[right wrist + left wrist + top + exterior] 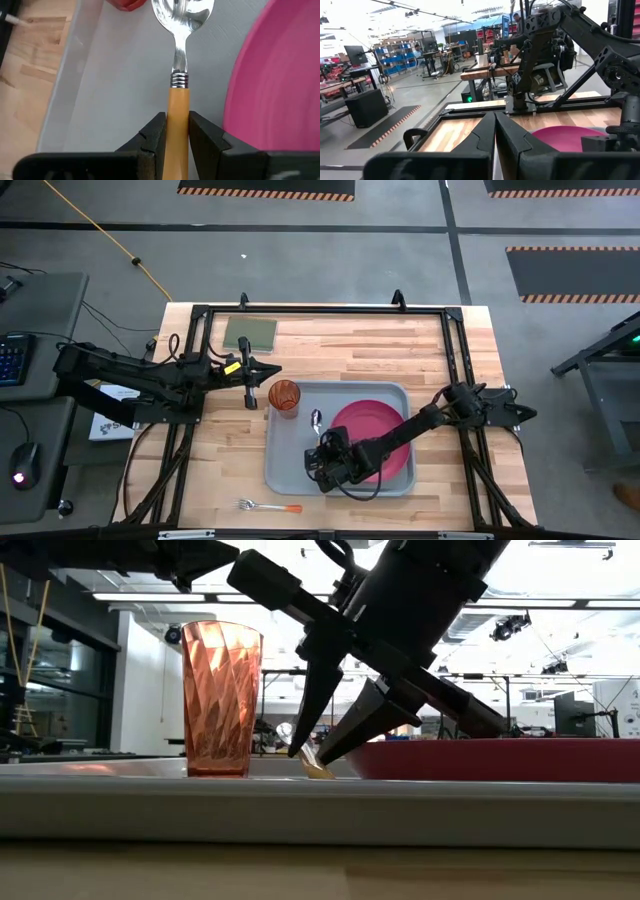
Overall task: Pick and place plate/cup/fork/spoon on tray
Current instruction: Put the orange spoon to the left side of the pink plate on the gray tray
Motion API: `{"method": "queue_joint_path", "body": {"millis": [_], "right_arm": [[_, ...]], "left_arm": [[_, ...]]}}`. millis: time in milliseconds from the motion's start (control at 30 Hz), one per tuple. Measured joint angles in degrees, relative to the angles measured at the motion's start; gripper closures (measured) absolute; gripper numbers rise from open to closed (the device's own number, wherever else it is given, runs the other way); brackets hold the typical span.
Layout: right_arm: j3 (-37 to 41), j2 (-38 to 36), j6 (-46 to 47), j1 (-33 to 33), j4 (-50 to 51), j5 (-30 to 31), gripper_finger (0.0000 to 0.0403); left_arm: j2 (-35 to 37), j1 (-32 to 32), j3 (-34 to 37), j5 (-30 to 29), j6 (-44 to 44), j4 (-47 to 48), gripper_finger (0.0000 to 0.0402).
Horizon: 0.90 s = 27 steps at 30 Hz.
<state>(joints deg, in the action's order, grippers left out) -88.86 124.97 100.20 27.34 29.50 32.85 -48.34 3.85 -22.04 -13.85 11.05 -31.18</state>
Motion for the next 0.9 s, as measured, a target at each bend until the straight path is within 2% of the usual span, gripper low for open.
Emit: {"method": "queue_joint_path", "body": {"millis": [467, 900], "right_arm": [[0.0, 0.0, 7.8, -0.4, 0.4, 0.0, 0.0334], [0.0, 0.0, 7.1, -0.4, 0.9, -1.0, 0.0326]], "left_arm": [[0.0, 0.0, 0.0, 0.0, 0.1, 0.0, 0.0399], [0.0, 0.0, 0.0, 0.0, 0.6, 0.0, 0.0399]]}}
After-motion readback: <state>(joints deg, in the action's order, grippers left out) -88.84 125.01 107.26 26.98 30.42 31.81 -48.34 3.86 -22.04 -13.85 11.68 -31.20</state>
